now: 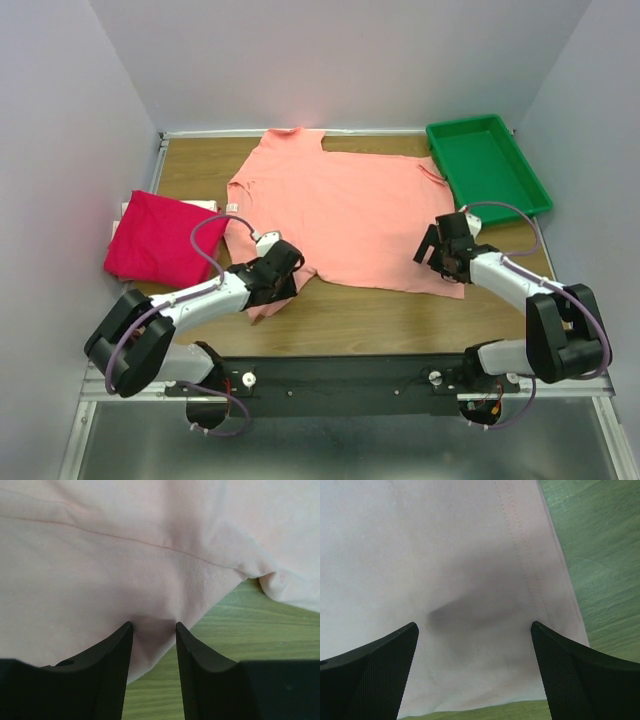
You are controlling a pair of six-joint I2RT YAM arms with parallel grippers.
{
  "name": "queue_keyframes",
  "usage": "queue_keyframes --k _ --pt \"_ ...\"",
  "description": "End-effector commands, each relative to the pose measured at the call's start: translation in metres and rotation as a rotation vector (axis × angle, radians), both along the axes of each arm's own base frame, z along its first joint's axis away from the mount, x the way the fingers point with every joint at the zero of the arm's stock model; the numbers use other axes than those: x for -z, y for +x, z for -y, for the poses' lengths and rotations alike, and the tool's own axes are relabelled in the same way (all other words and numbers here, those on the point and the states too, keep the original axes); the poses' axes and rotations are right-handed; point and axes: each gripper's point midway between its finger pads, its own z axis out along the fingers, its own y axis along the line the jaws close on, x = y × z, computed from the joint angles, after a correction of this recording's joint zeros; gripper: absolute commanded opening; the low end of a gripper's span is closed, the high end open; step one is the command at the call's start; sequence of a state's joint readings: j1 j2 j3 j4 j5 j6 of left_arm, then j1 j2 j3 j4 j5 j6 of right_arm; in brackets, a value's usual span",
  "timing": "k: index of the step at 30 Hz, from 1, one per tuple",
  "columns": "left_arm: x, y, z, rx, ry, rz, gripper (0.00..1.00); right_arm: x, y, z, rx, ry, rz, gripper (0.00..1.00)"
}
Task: Fold and stack the t-shirts
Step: Flatten the tshirt out
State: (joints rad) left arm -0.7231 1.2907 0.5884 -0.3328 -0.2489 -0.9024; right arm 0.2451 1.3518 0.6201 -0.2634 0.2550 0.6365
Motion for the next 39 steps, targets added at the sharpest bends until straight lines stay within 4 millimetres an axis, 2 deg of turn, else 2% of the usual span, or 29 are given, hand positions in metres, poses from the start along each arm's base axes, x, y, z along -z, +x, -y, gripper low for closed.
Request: queue_keyframes --k 1,5,7,9,13,16,19,20,21,23,24,25,29,31,37,38,39 --pt "0.017 -0.018 -0.007 0.028 0.098 -0.082 0.47 0.003 -0.009 0.008 0.031 -0.015 -0.017 1.00" --pt "0.024 -0.036 0.005 0.103 0.159 -0.136 0.47 0.000 -0.009 0.009 0.027 -0.014 -0.006 1.00" --pt "0.028 -0.059 0.015 0.187 0.210 -0.176 0.47 -0.001 -0.009 0.009 0.030 -0.012 0.000 1.00" --pt "0.028 -0.068 0.021 0.217 0.222 -0.194 0.47 -0.001 -0.010 0.009 0.028 -0.012 0.001 1.00" --pt "0.033 -0.093 0.037 0.324 0.265 -0.237 0.53 -0.002 -0.010 0.010 0.026 -0.009 0.003 1.00" --pt "0.030 -0.104 0.049 0.396 0.305 -0.244 0.56 -0.002 -0.010 0.008 0.021 -0.006 0.004 1.00" --pt "0.035 -0.110 0.048 0.439 0.350 -0.259 0.55 -0.003 -0.010 0.008 0.022 -0.003 0.006 1.00" --pt "0.034 -0.108 0.049 0.438 0.362 -0.251 0.49 -0.003 -0.010 0.008 0.020 -0.006 0.006 1.00" --pt "0.033 -0.107 0.044 0.433 0.393 -0.256 0.34 -0.003 -0.009 0.008 0.021 -0.004 0.008 1.00" --pt "0.026 -0.099 0.041 0.405 0.435 -0.229 0.14 -0.003 -0.010 0.009 0.019 -0.005 0.008 1.00" --pt "0.022 -0.096 0.042 0.400 0.436 -0.217 0.00 -0.003 -0.010 0.009 0.021 -0.004 0.008 1.00" --pt "0.016 -0.092 0.044 0.396 0.432 -0.198 0.00 -0.003 -0.011 0.008 0.017 -0.004 0.008 1.00" --pt "-0.028 -0.064 0.050 0.329 0.426 -0.057 0.00 -0.005 -0.011 0.007 0.012 0.002 0.013 1.00" --pt "-0.037 -0.050 0.046 0.302 0.420 -0.027 0.00 -0.006 -0.011 0.006 0.007 0.006 0.017 1.00" --pt "-0.040 -0.003 0.002 0.158 0.485 -0.017 0.00 -0.010 -0.012 0.003 -0.010 0.019 0.033 1.00" --pt "-0.047 0.010 0.003 0.141 0.470 0.014 0.05 -0.012 -0.011 0.004 -0.006 0.022 0.039 1.00" --pt "-0.051 0.017 0.003 0.138 0.459 0.028 0.24 -0.012 -0.011 0.003 -0.006 0.026 0.040 1.00"
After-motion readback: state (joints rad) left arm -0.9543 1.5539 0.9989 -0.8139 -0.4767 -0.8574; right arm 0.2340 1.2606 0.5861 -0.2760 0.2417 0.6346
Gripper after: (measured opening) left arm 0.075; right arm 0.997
